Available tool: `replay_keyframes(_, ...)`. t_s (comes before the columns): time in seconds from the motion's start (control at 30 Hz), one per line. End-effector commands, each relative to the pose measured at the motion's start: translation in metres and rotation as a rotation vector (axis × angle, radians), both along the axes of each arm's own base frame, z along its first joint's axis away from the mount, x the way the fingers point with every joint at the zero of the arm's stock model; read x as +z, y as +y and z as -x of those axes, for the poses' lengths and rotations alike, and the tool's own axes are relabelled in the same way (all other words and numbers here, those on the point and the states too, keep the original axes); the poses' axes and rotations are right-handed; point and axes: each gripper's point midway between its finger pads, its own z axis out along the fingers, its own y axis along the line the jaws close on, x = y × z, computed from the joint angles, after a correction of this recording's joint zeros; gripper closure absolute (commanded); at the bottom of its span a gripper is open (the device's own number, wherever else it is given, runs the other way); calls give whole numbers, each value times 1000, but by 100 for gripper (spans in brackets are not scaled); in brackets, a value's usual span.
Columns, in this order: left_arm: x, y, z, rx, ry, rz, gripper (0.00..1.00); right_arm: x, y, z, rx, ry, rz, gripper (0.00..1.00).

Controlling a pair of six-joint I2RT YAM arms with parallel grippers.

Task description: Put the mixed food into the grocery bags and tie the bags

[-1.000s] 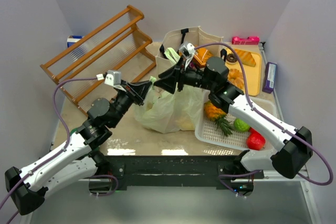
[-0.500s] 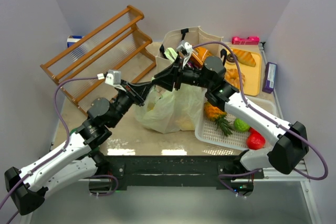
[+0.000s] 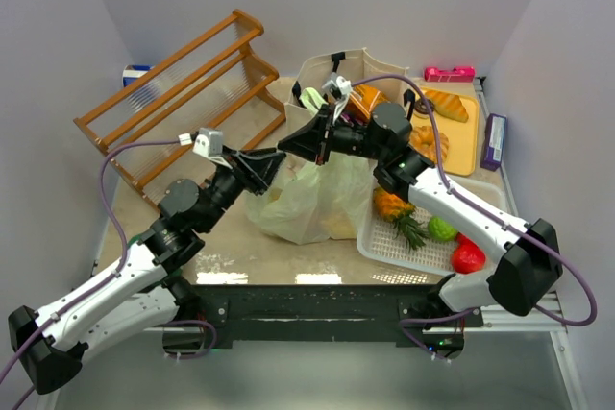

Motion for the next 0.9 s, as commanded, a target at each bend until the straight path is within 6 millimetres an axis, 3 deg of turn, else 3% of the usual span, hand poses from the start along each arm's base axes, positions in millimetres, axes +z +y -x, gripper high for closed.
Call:
replay_keyframes(0.0,35,2,11,-38,-134,-23,41,34,-5,10,11,-72,-14,100)
replay_keyframes(0.03,37,3,13,-44,-167,-57,26,36,-6,10,9,-76,-10,100)
replay_keyframes(0.13,44,7,20,-76,-241,-125,7,46,-10,16,23,-101,0,100)
replay_keyframes(0.2,50,10,17,-86,-276,-163,2,48,-11,18,28,-105,13,100)
replay_keyframes(0.23,44,3,17,-141,-282,-208,1,49,-12,18,31,-107,17,100)
replay_keyframes(0.3,48,9,7,-158,-308,-240,1,51,-14,22,54,-111,20,100)
replay_keyframes(0.33,46,2,14,-239,-330,-258,1,52,-15,24,60,-114,17,100)
replay_keyframes(0.4,44,0,6,-283,-357,-284,2,54,-16,30,94,-114,15,100)
replay_keyframes(0.53,39,-20,20,-480,-450,-315,5,56,-18,36,141,-110,15,100)
replay_keyframes(0.7,34,-31,36,-639,-504,-327,7,59,-26,36,139,-108,26,100)
replay_keyframes(0.87,25,-40,32,-706,-500,-320,18,60,-26,34,151,-110,38,100)
